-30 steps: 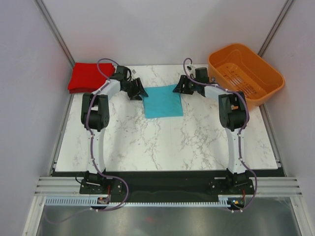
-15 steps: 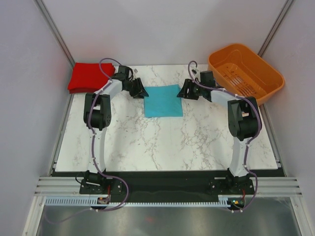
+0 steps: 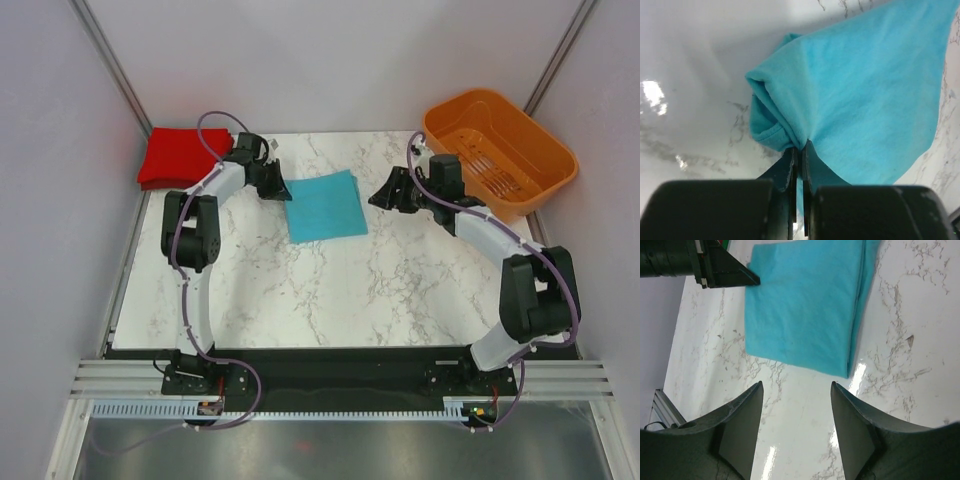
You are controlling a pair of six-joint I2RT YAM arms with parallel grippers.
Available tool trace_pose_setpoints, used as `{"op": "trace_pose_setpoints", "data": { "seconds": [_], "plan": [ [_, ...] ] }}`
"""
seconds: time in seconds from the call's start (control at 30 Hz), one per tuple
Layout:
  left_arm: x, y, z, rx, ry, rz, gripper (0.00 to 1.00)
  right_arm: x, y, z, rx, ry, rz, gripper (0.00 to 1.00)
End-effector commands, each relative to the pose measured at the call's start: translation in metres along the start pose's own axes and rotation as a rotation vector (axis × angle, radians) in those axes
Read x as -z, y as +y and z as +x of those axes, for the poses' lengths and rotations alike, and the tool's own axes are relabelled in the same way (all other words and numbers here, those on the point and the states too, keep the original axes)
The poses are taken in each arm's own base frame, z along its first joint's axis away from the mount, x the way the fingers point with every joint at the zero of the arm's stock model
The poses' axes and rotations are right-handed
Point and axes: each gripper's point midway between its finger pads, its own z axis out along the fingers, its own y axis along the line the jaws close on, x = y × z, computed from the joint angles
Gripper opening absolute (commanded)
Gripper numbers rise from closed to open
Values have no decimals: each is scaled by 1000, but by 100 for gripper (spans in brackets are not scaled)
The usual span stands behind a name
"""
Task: Fold and stack the t-shirts
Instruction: Neatly place the folded tshirt to the corner
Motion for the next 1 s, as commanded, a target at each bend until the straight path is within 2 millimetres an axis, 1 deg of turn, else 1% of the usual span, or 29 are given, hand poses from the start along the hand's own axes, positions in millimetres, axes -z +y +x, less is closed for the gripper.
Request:
{"op": "trace_pose_setpoints", "data": {
  "seconds": [0.0,0.07,0.13,0.17,0.2,0.27,0.33,0.4,0.47,0.5,0.53,0.57,0.6,0.67,0.83,0.97],
  "plan": [
    [61,0,-37,-212,-144,-118,2,18,23,-4,15,-51,-57,65],
    [74,7,-43,-267,-164,-158,2,22,24,1,11,-48,-57,64],
    [95,11,-58,-303,-210,-208,2,26,29,2,3,-55,-65,65],
    [102,16,-63,-324,-224,-230,2,27,31,6,0,-48,-69,65],
    [112,11,-72,-342,-253,-232,2,28,34,6,-1,-51,-75,64],
    [126,18,-84,-375,-283,-263,2,27,38,13,5,-40,-84,65],
    [140,21,-96,-397,-310,-298,2,28,40,14,7,-38,-90,65],
    [149,27,-104,-438,-323,-341,2,27,41,20,11,-28,-96,65],
    [159,33,-118,-460,-350,-381,2,26,41,23,16,-23,-96,65],
    [164,33,-127,-470,-368,-389,2,25,40,24,19,-24,-91,65],
    [164,39,-129,-478,-355,-405,2,24,39,24,20,-24,-87,65],
    [168,42,-131,-482,-356,-436,2,24,37,24,18,-24,-84,65],
    [175,41,-137,-496,-366,-455,2,22,36,26,15,-16,-83,65],
    [185,49,-139,-524,-351,-515,2,22,36,27,19,-15,-82,64],
    [207,55,-154,-593,-372,-595,2,21,37,26,20,-15,-86,65],
    [224,61,-167,-601,-405,-633,2,22,37,24,28,-19,-79,65]
  ]
}}
